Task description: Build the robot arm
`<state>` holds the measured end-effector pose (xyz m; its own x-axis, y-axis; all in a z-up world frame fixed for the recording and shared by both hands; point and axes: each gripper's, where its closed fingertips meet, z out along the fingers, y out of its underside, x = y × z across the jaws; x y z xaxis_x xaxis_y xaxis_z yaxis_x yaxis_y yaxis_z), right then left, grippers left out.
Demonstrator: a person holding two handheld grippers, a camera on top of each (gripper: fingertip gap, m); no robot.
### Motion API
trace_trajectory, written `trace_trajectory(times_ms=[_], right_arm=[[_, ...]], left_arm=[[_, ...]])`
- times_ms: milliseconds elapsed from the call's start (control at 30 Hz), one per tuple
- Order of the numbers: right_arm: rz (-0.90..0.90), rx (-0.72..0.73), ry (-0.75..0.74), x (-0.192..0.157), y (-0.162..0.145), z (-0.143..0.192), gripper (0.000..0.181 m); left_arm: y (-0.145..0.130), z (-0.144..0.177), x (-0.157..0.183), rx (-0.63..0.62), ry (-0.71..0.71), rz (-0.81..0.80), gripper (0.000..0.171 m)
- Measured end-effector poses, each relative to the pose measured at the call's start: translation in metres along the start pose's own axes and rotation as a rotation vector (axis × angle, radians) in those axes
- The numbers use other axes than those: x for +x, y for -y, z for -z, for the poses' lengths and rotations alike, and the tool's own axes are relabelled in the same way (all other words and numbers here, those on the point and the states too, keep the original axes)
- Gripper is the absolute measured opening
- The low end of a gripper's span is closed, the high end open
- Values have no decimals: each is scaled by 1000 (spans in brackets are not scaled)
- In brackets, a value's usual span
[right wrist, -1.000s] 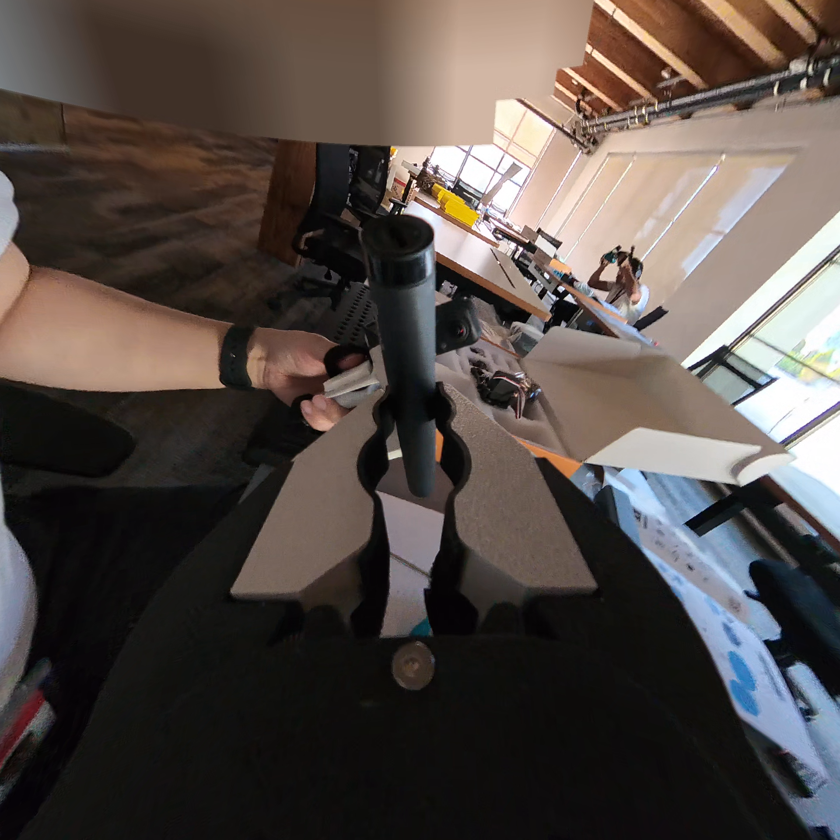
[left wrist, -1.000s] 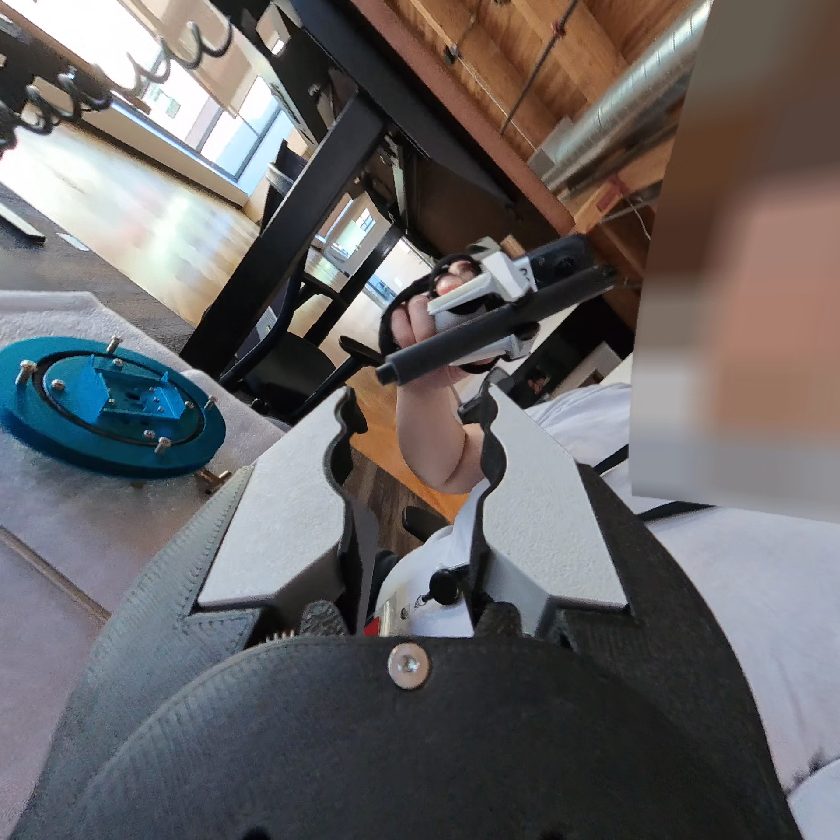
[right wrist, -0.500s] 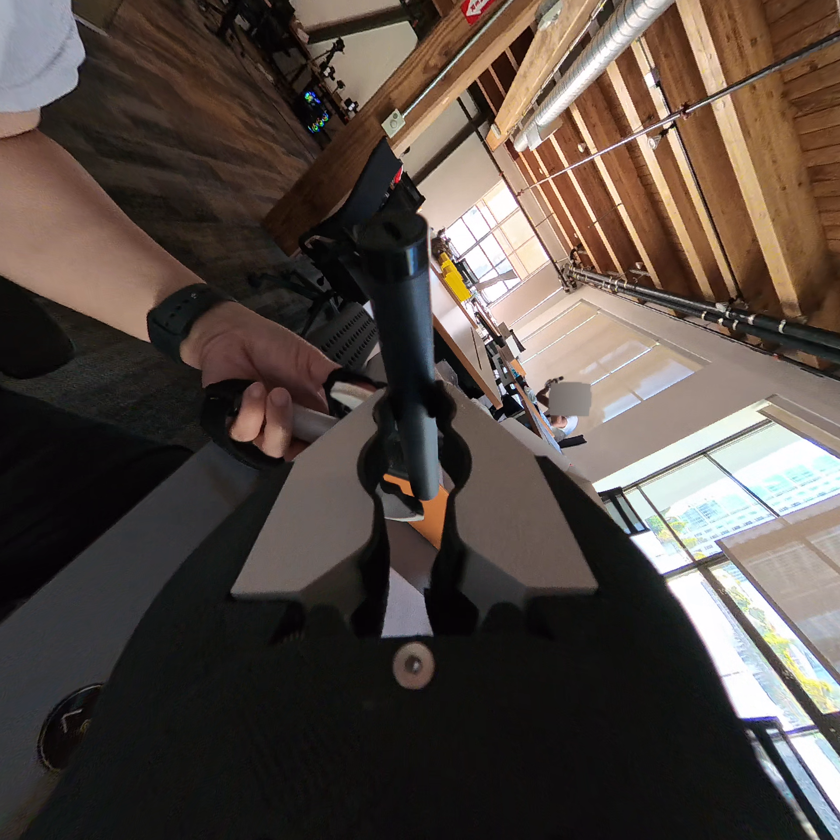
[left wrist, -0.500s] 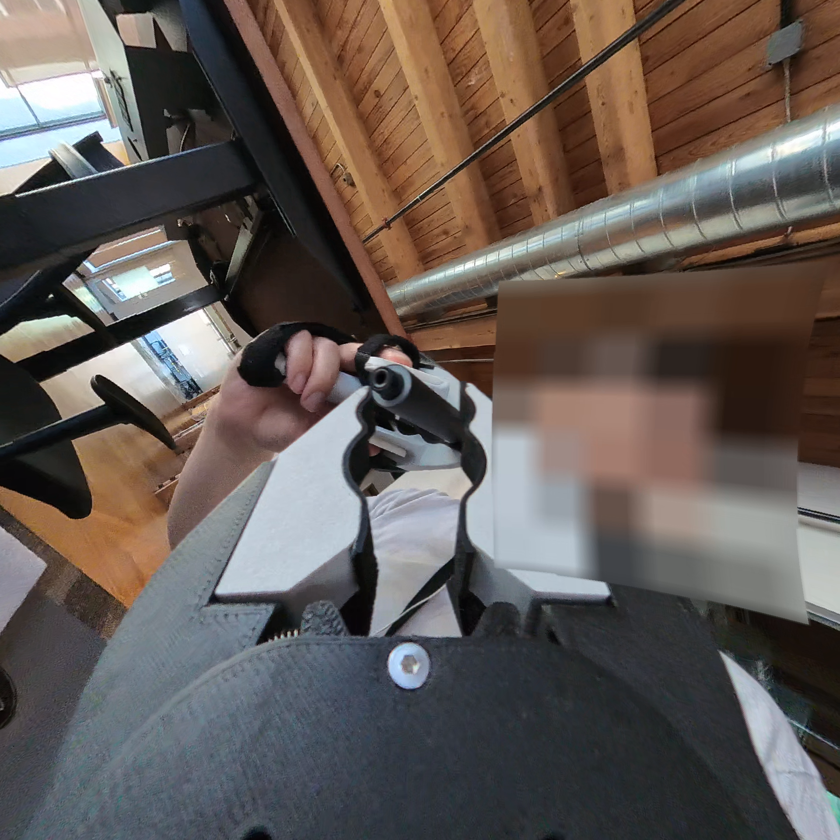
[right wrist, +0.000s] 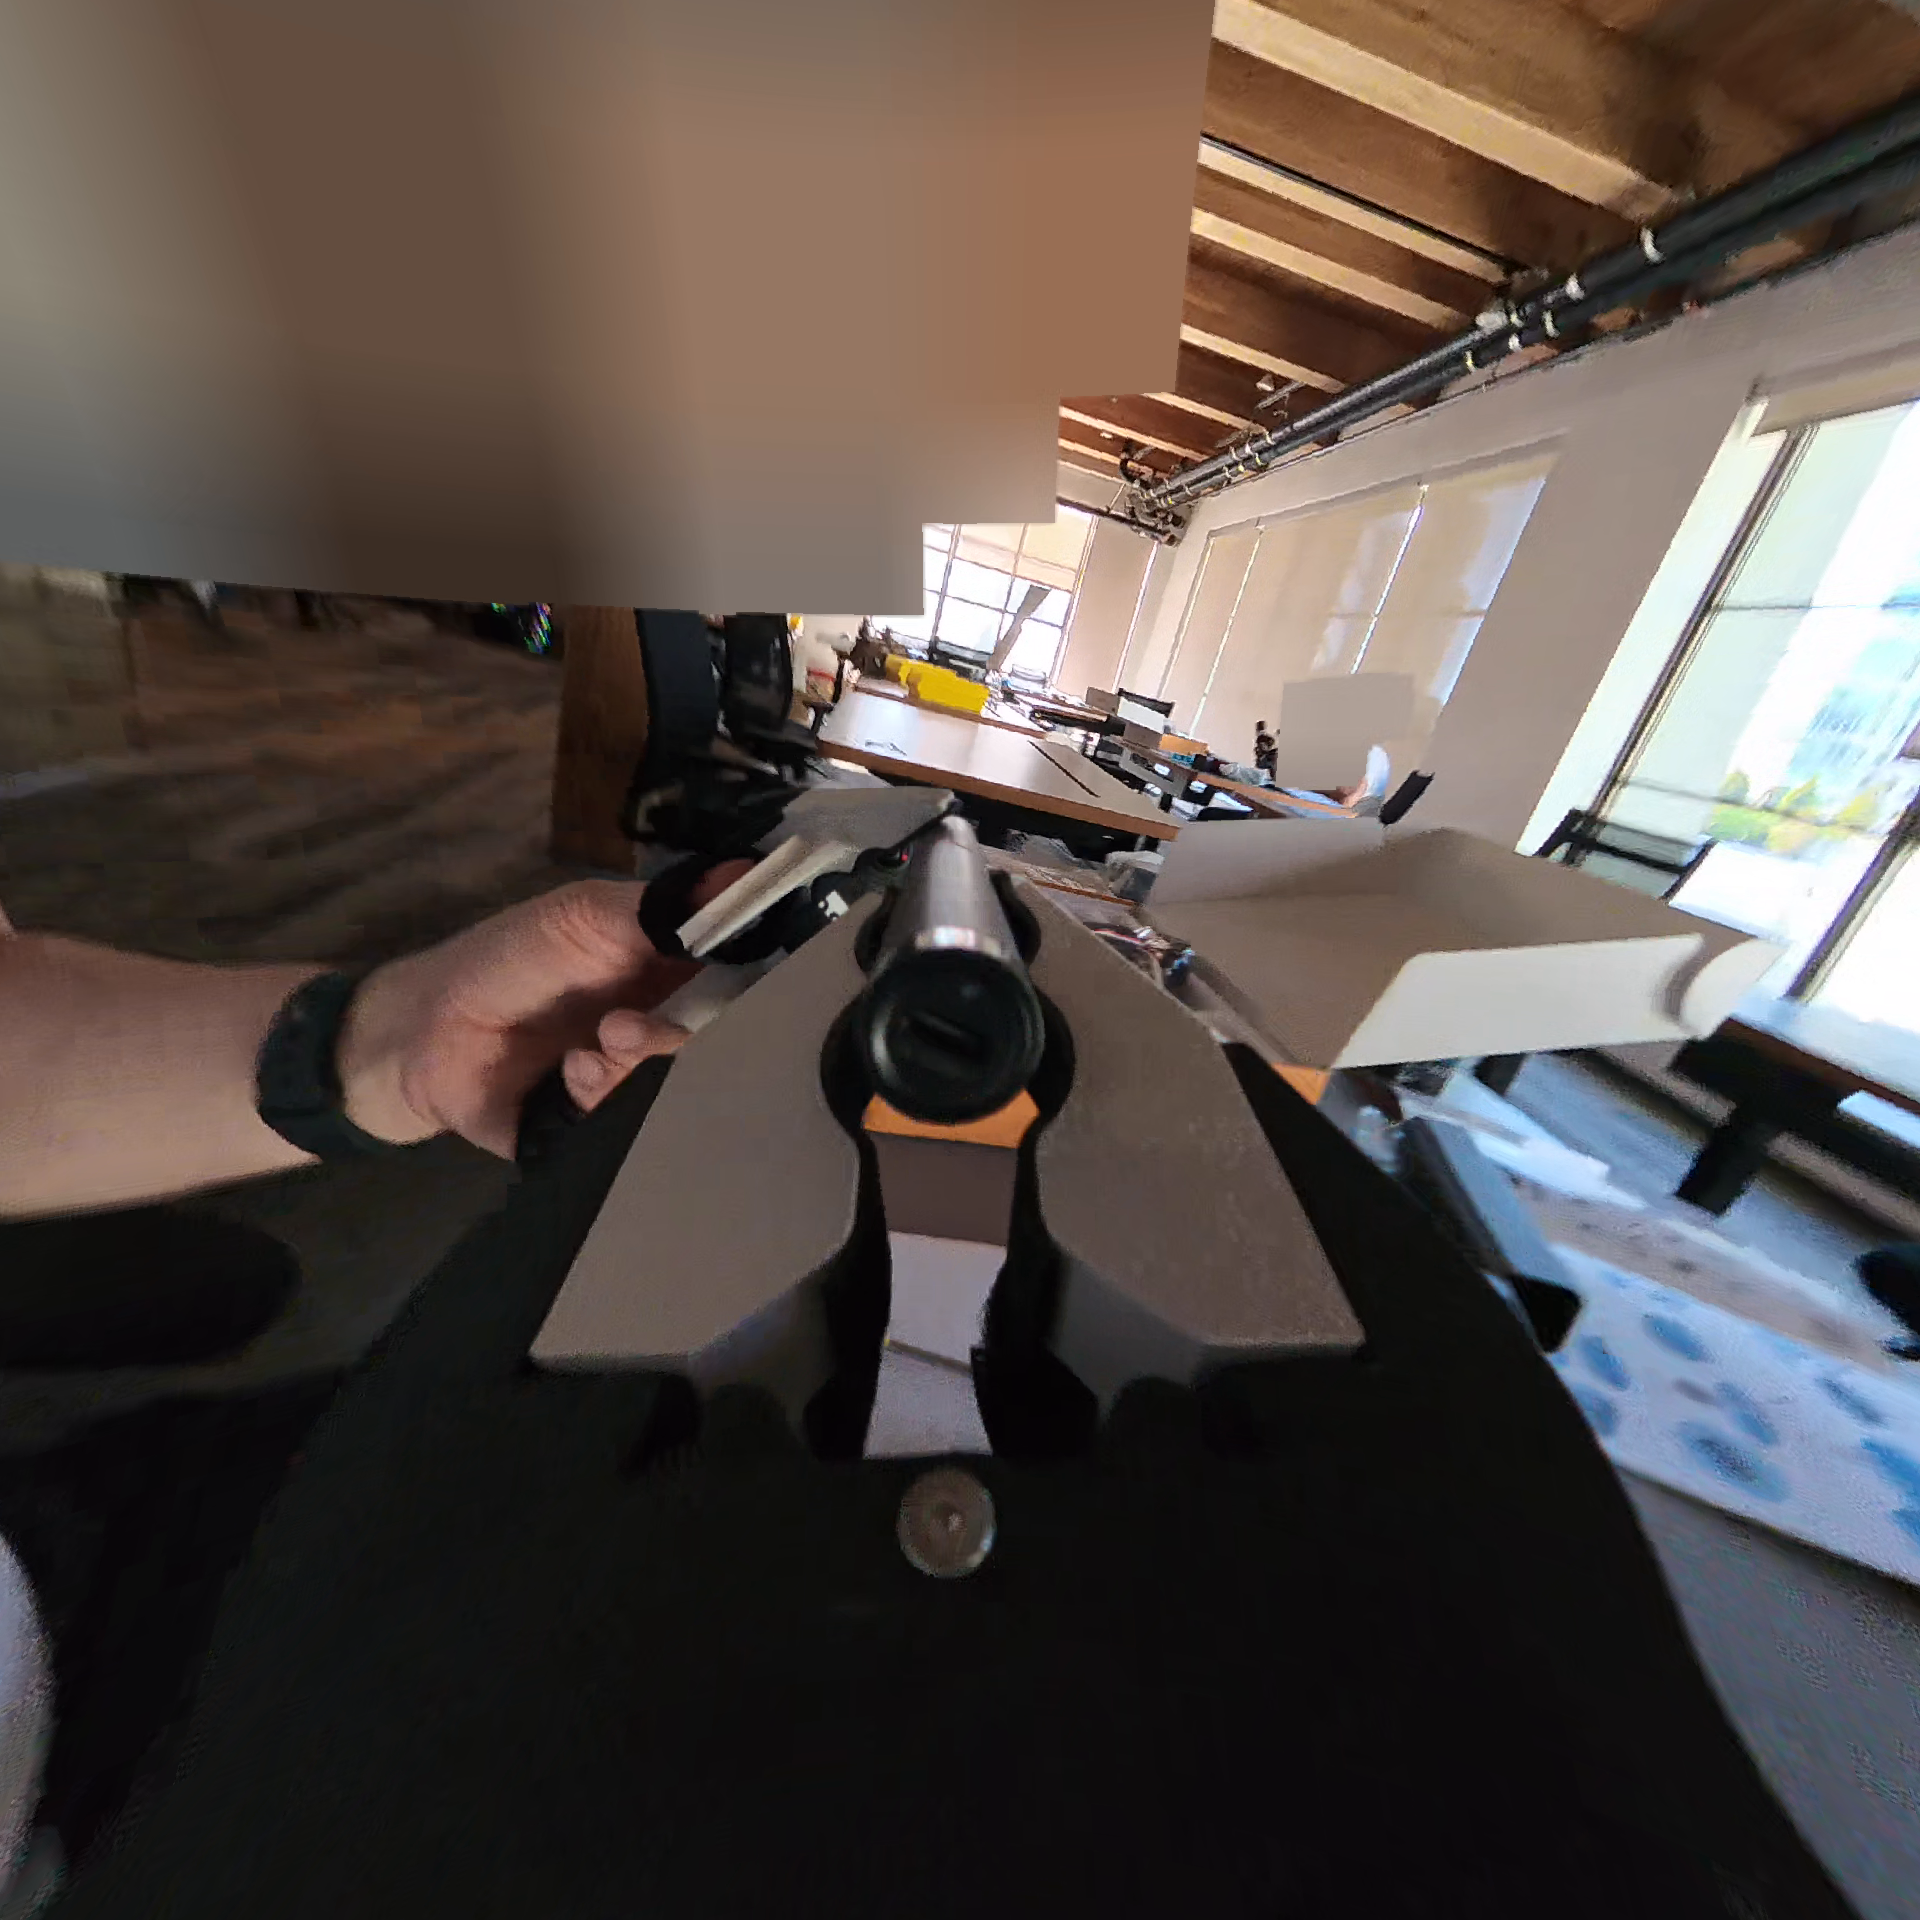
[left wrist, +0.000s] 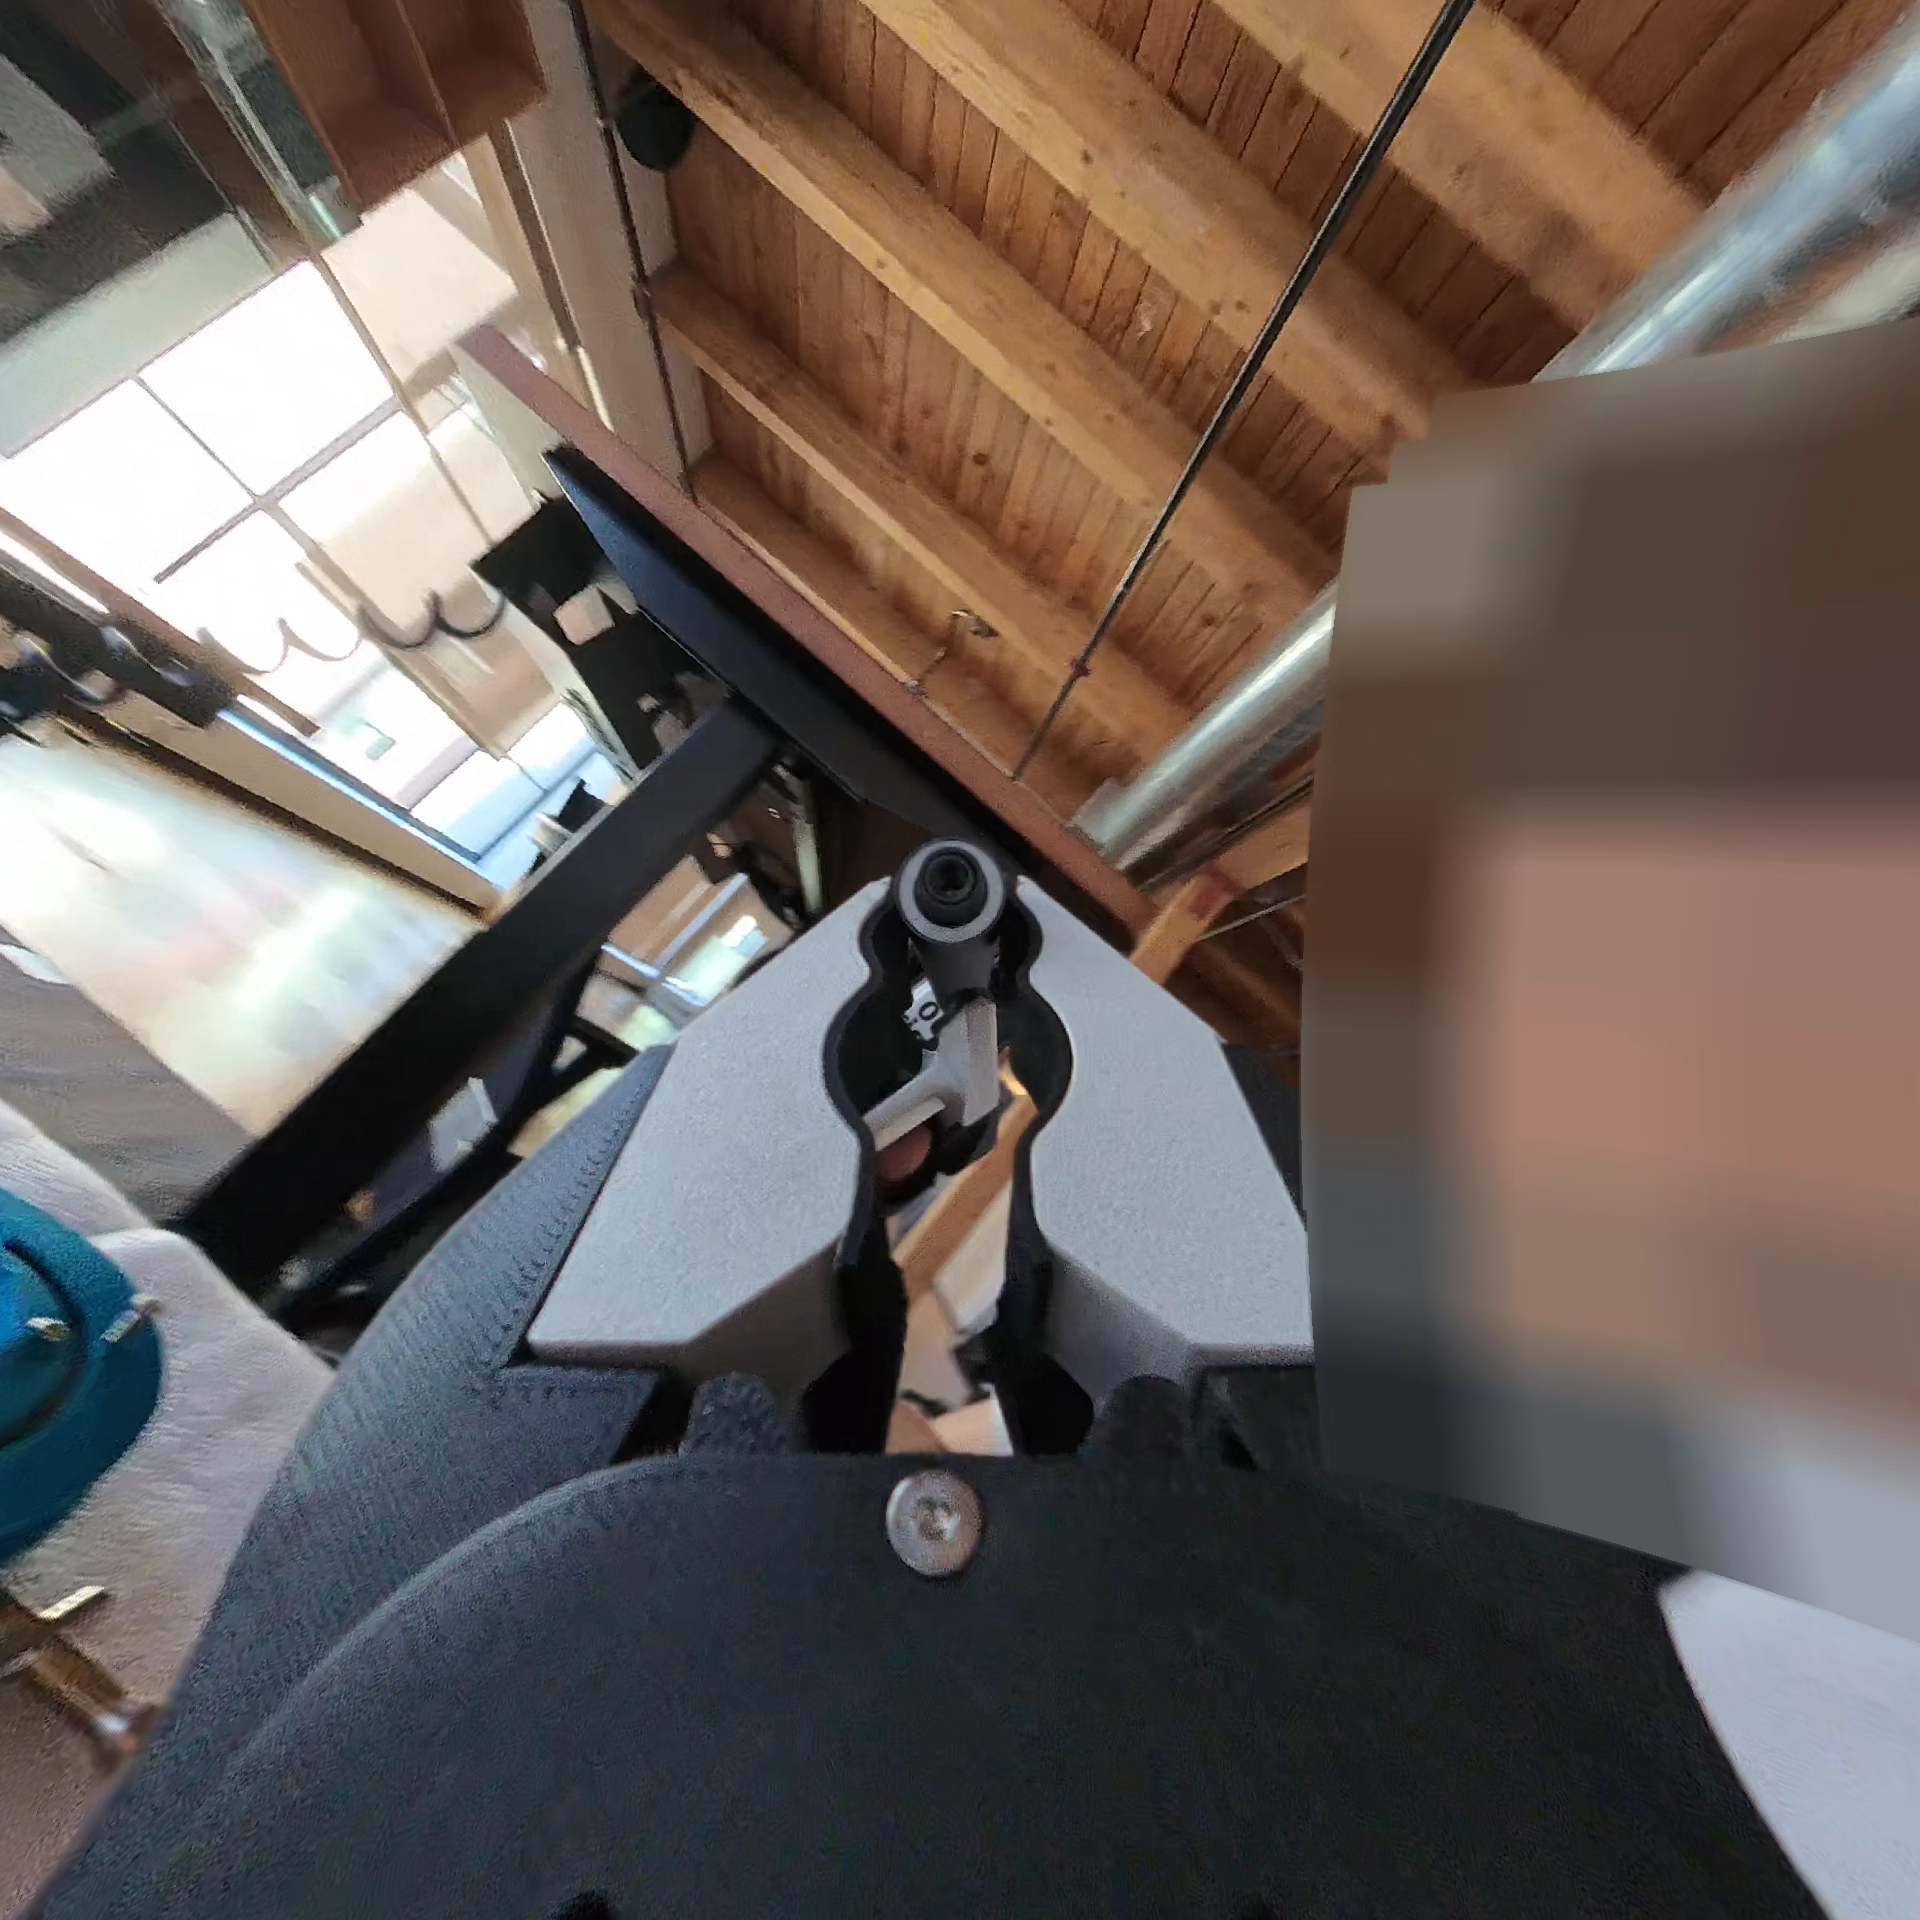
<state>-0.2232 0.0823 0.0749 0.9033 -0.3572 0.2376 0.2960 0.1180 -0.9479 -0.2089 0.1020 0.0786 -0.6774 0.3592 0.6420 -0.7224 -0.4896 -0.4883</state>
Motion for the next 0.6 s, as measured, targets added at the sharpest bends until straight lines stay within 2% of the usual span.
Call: trace_trajectory(times_ms=[33, 167, 333, 467, 600], right_arm=[[-64, 11, 4, 1, 0, 0, 16], [-279, 17, 50, 0, 0, 0, 17], [-465, -1, 129, -6, -2, -2, 22], [-498, 43, 168, -9, 2, 1, 21], [-426, 76, 180, -12, 7, 6, 19]], left_arm=[[0, -1, 2, -2, 18, -50, 16], [-1, -4, 9, -31, 62, -241, 15], [-5, -4, 16, -74, 74, -397, 15], [-10, -4, 19, -117, 66, -480, 15], [-18, -4, 21, -155, 47, -515, 16]])
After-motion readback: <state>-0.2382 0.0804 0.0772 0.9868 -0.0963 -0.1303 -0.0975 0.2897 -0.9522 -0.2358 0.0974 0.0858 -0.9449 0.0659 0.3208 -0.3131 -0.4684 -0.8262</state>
